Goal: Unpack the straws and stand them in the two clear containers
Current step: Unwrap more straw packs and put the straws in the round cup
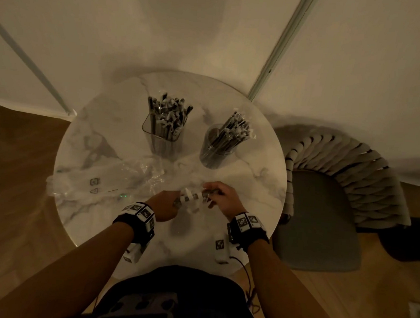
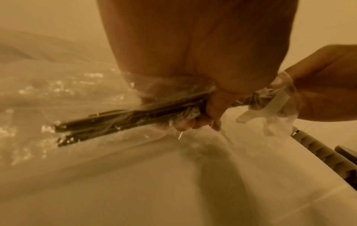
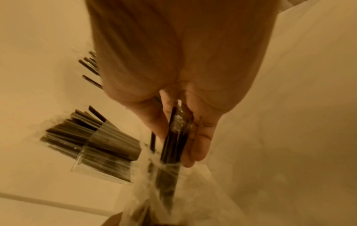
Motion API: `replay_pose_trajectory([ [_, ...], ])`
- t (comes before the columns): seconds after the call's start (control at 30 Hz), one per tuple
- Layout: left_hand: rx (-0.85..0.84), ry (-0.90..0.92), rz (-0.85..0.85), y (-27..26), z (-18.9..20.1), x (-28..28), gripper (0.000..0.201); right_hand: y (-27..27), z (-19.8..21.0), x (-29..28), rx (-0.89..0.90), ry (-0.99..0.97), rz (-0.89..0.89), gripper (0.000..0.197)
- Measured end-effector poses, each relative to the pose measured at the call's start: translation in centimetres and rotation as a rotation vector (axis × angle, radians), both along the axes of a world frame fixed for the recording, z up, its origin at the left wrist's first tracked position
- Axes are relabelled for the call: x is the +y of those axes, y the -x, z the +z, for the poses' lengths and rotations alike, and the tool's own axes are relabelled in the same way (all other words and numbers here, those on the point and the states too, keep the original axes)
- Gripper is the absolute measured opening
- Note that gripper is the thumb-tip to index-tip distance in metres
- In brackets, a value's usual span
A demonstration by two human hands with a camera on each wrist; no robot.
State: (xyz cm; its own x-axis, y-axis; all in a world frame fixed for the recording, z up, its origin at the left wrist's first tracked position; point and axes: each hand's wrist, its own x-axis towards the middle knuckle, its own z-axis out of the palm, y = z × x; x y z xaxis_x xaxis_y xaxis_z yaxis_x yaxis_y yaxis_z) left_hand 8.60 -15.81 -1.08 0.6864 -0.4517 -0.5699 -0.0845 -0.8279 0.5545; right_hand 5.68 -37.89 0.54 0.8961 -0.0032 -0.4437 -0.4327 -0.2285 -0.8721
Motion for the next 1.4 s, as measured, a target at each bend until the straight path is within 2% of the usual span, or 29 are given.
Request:
replay_pose_trajectory([
  [0.07,0.007,0.006,0.008,0.1,0.0,-0.1,0.029,-0.2,0.6,0.1,0.08,-0.094,-0.044,0.036],
  [0.13,0.012,0.008,0.008,0.1,0.1,0.0,0.027,-0.2,0.8,0.2,0.091,-0.131,-0.068,0.027],
  [0.27,0.014,0.012,0.017,0.1,0.5,0.3,0.029,0.2,0.4,0.3,-0.017,-0.005,-0.001,0.013],
  [0.33,0.027,0.024,0.042,0.2,0.6,0.6,0.028,0.3,0.3,-0.1,-0.019,0.001,-0.032,0.011],
  [0.47,0.018,-0.003,0.014,0.2,0.8,0.7,0.012,0.0,0.6,-1.2,-0.024,0.009,-0.174,0.016],
  [0.67,0.022,0.008,0.018,0.3,0.8,0.2,0.016,-0.3,1.4,-1.4,-0.052,0.024,-0.09,0.01],
  [0.77,-0.006,0.011,0.034,0.3,0.7,0.2,0.014,-0.3,2.3,-2.5,-0.047,0.031,-0.136,0.006],
  [0.87,-0.032,-0.015,0.047,0.1,0.5,0.6,0.002,-0.2,3.5,-4.6,-0.05,0.045,-0.156,0.007],
  [1.0,-0.092,-0.085,0.007,-0.1,0.4,1.0,0.007,-0.1,5.8,-7.7,-0.034,0.043,-0.222,0.007],
  [1.13,-0.226,-0.256,-0.058,0.6,0.1,1.4,0.048,0.1,8.1,-10.6,-0.019,0.129,-0.258,0.008],
  [1.33,-0.316,-0.271,-0.04,1.2,0.3,1.2,0.101,0.0,13.3,-13.6,-0.112,0.357,-0.214,0.01],
  [1.4,-0.304,-0.232,-0.008,1.4,1.0,0.7,0.108,-0.1,15.4,-13.9,-0.166,0.421,-0.203,0.011],
])
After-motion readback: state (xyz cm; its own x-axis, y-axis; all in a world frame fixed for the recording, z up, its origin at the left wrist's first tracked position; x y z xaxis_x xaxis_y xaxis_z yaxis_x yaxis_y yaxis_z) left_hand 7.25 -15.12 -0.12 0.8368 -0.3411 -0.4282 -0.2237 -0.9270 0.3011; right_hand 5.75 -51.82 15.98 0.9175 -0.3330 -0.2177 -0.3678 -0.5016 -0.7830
